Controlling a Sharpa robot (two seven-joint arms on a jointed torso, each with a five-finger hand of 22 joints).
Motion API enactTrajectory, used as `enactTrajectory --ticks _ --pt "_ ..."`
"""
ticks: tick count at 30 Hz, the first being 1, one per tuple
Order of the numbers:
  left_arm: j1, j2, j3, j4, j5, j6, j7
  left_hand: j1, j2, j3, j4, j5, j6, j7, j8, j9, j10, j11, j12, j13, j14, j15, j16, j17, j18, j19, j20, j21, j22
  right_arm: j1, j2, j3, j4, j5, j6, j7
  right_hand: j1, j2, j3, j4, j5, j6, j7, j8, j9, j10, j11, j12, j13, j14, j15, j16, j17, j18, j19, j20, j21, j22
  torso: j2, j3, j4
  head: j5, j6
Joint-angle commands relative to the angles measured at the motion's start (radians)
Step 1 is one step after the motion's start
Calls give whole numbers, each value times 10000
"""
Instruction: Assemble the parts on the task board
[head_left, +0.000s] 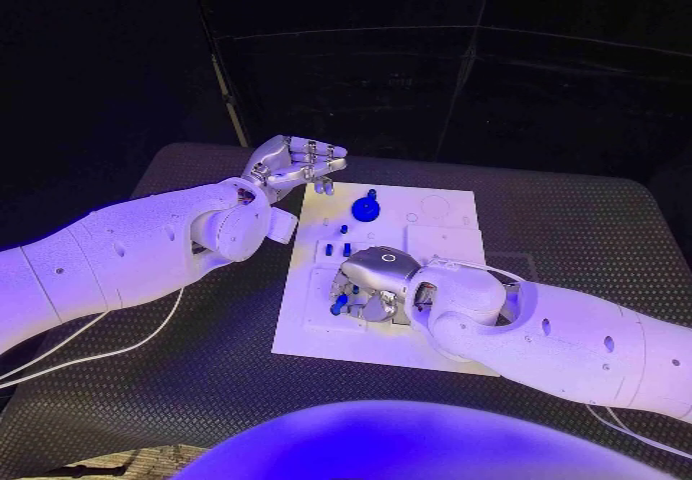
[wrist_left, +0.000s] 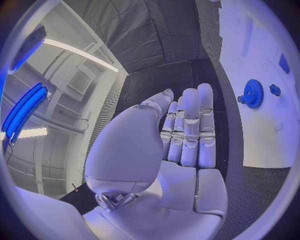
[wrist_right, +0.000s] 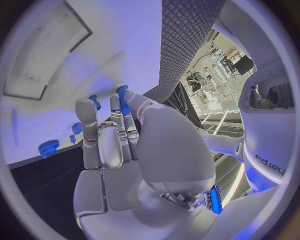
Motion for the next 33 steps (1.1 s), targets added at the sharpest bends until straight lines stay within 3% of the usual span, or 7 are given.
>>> enactTrajectory --ticks 1,11,16,21,27,33 --pt "14 -11 9 22 43 103 45 -18 107 -66 -6 -33 0 66 -58 -10 -79 -1 49 -14 -77 21 -41 -16 129 -44 18 -38 -9 5 56 -41 -7 -350 145 -296 -44 42 53 -16 36 73 23 -6 13 46 15 -42 -3 391 -55 10 -15 20 -29 22 1 -14 4 2 2 8 0" --pt "14 -9 9 38 43 107 41 -18 107 -66 -6 -33 0 66 -58 -10 -79 -1 49 -14 -77 21 -41 -16 129 -44 18 -38 -9 1 220 -193 -43 -566 176 -478 -202 -42 7 -27 19 -5 53 -74 -5 31 43 -185 -6 378 -31 -8 -59 30 -80 43 -31 -73 -1 2 5 -10 0" --pt "14 -15 9 42 43 104 38 -18 107 -66 -6 -33 0 66 -58 -10 -79 -1 49 -14 -77 21 -41 -16 129 -44 18 -38 -9 1 256 -213 -86 -586 91 -433 -448 -235 -37 -6 83 -510 202 -232 -54 -665 258 -678 -58 298 140 -172 -355 79 -333 161 -249 -456 -6 -3 3 -10 0" --pt "14 -18 9 42 43 107 36 -18 107 -66 -6 -33 0 66 -58 -10 -79 -1 49 -14 -77 21 -41 -16 129 -44 18 -38 -9 0 273 -219 -103 -566 -130 -376 -563 -354 -127 -47 136 -891 199 -228 -51 -1128 349 -902 -47 262 219 -241 -481 120 -446 258 -359 -633 -2 0 -1 -14 0" --pt "14 -13 9 37 43 119 29 -18 107 -66 -6 -33 0 66 -58 -10 -79 -1 49 -14 -77 21 -41 -16 129 -44 18 -38 -9 -2 239 -221 -72 -491 -646 -288 -636 -401 -358 -141 159 -1382 207 -222 -49 -1609 399 -947 -29 217 268 -326 -637 168 -577 314 -516 -882 -8 3 -3 -15 0" --pt "13 -33 9 49 43 112 37 -25 115 -77 -2 -35 -7 68 -64 -9 -90 2 60 -13 -79 24 -53 -24 129 -39 22 -62 -26 -73 -37 -220 213 -253 -1735 -49 -689 -376 -1003 -228 296 -2144 116 -208 -33 -2448 503 -801 8 124 351 -512 -969 264 -909 391 -937 -1523 -5 5 -5 -23 0"
